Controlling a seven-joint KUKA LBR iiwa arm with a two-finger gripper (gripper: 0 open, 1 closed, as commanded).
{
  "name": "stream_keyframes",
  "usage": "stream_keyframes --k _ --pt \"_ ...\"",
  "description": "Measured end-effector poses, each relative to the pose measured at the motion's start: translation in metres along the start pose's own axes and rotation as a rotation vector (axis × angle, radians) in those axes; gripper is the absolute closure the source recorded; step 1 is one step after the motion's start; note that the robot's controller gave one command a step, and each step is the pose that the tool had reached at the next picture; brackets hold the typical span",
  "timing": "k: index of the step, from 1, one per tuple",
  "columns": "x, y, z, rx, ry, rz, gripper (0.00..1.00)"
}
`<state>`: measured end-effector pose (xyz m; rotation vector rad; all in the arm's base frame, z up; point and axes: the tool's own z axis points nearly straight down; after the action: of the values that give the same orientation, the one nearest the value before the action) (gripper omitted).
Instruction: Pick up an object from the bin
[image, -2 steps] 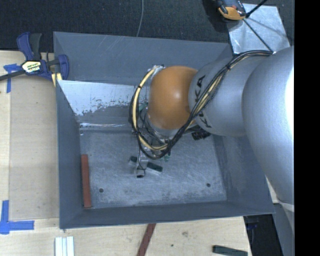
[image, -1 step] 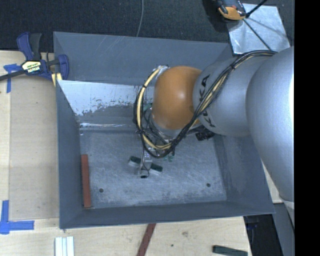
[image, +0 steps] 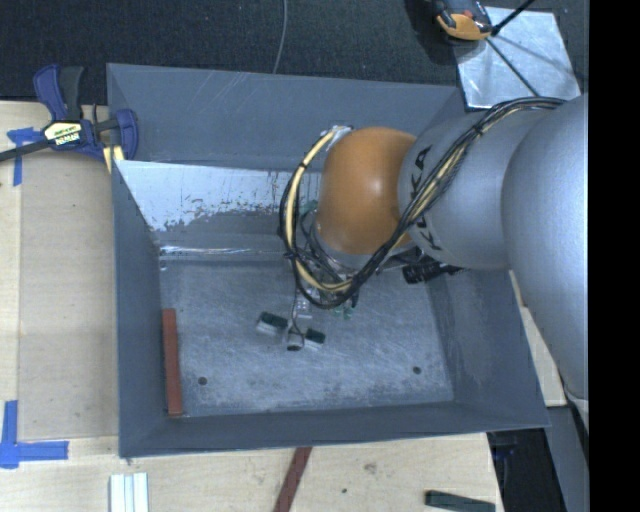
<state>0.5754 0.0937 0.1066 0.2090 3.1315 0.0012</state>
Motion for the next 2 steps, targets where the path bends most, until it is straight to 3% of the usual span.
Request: stream_keyframes --k 1,2 --pt "0.0128 -0.0036 0.0383 0.001 0.003 -0.039 0.0" --pt "0.0059 0.0017 0.0351 -0.002 -0.005 0.058 1.0"
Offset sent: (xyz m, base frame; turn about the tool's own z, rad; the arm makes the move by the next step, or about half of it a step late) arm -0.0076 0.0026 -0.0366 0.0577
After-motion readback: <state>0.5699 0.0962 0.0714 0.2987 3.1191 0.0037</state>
